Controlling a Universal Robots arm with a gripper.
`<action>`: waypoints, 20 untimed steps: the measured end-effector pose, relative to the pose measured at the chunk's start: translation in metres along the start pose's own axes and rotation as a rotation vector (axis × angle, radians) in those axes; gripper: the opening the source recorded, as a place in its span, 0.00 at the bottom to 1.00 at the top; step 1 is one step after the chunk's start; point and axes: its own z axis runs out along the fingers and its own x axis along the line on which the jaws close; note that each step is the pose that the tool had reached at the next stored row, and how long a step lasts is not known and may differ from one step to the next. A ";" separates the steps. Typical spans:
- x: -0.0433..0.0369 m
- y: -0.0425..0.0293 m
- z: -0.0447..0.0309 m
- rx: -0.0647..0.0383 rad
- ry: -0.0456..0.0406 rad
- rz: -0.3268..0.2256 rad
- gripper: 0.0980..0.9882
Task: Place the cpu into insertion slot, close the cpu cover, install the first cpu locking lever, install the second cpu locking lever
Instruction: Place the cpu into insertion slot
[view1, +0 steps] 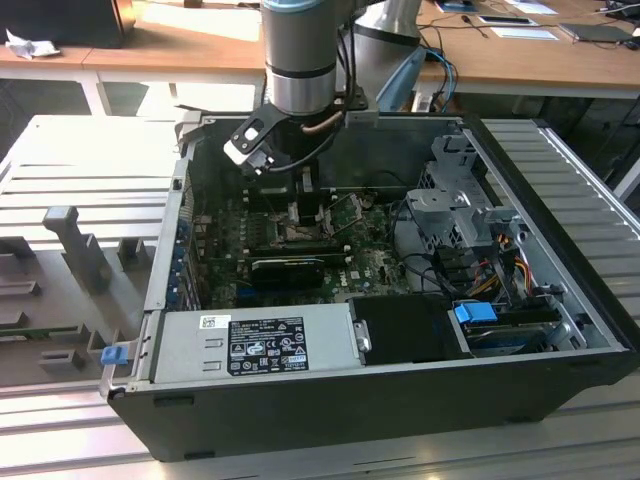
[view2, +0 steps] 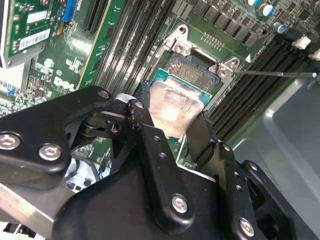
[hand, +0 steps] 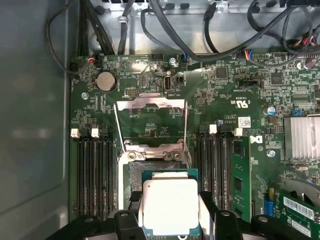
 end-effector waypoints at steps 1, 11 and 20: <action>-0.0001 -0.0013 0.0026 0.000 0.0001 0.000 0.48; 0.0053 -0.0037 0.0219 0.000 0.0073 0.001 0.48; 0.0082 -0.0046 0.0318 0.000 0.0074 0.017 0.48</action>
